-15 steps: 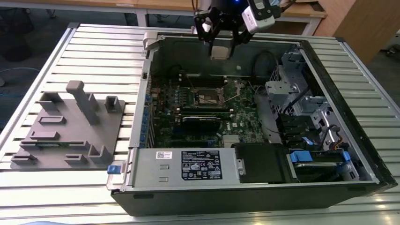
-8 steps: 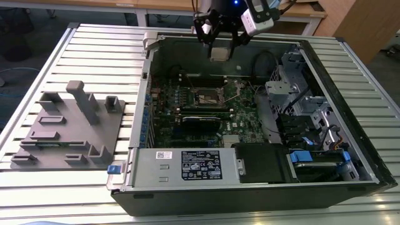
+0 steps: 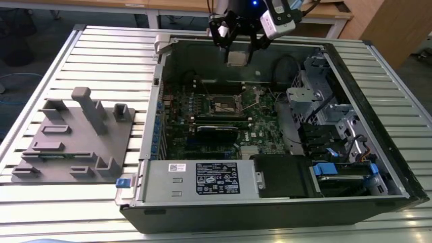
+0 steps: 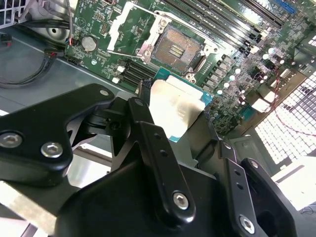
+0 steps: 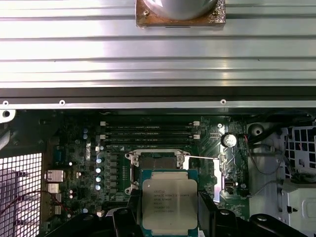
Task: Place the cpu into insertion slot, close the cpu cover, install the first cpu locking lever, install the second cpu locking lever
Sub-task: 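Place the cpu into insertion slot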
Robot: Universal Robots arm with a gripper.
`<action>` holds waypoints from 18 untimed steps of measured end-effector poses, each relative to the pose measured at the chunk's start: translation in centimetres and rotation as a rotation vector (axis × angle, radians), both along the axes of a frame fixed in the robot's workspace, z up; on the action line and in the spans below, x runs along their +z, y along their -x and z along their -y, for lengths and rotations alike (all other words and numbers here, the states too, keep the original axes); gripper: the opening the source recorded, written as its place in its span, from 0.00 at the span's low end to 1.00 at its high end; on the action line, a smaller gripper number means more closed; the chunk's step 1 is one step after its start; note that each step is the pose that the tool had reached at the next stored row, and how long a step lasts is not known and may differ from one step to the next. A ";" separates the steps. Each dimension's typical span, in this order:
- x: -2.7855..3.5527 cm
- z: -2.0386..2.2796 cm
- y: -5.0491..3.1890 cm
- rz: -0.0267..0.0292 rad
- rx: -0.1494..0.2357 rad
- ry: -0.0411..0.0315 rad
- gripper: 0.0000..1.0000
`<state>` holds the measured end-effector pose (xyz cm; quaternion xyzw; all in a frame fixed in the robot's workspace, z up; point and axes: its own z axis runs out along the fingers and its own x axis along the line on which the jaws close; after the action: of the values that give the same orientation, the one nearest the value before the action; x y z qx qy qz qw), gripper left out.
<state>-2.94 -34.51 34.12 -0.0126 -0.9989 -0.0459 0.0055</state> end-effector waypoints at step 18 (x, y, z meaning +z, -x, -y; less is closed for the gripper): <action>-0.64 0.00 0.02 0.0005 0.000 0.0001 0.54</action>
<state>-2.96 -34.51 33.48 -0.0126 -0.9989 -0.0458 0.0052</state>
